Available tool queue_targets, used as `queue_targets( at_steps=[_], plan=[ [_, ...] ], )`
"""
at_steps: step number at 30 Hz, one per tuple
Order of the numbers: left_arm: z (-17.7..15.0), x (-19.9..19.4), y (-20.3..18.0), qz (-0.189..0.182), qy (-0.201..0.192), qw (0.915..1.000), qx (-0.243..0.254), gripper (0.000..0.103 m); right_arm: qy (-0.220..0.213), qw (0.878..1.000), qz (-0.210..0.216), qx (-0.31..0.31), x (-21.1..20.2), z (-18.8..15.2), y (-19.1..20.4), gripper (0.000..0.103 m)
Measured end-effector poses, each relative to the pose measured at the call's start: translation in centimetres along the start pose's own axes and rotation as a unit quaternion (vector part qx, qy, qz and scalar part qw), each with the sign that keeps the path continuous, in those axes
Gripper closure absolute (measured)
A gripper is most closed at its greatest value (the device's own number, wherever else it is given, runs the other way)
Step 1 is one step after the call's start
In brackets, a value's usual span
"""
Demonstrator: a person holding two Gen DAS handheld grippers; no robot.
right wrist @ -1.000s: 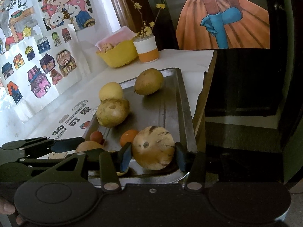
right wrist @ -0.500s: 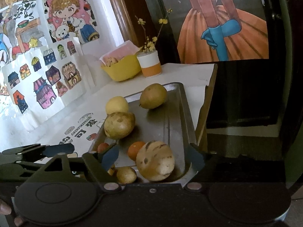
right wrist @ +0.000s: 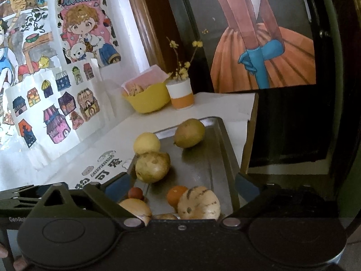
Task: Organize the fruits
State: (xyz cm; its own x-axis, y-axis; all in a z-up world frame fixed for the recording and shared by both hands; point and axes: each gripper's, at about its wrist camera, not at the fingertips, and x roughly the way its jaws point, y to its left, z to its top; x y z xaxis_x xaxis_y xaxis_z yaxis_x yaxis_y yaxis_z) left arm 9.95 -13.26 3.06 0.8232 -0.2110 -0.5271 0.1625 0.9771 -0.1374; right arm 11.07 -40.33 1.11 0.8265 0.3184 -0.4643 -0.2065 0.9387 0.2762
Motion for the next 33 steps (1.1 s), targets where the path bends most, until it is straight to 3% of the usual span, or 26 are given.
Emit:
queue_targets(
  at_steps=[15,33],
  plan=[
    [0.5,-3.2,5.6,0.022,-0.030,0.9981,-0.050,0.001,-0.033,0.999,-0.031,-0.013,-1.7,-0.5,5.3,0.001],
    [-0.5,-6.2,8.2,0.041,-0.055,0.9969,-0.038,0.001,-0.095,0.992,-0.068,-0.046,-5.1,-2.5,10.5,0.001]
  ],
)
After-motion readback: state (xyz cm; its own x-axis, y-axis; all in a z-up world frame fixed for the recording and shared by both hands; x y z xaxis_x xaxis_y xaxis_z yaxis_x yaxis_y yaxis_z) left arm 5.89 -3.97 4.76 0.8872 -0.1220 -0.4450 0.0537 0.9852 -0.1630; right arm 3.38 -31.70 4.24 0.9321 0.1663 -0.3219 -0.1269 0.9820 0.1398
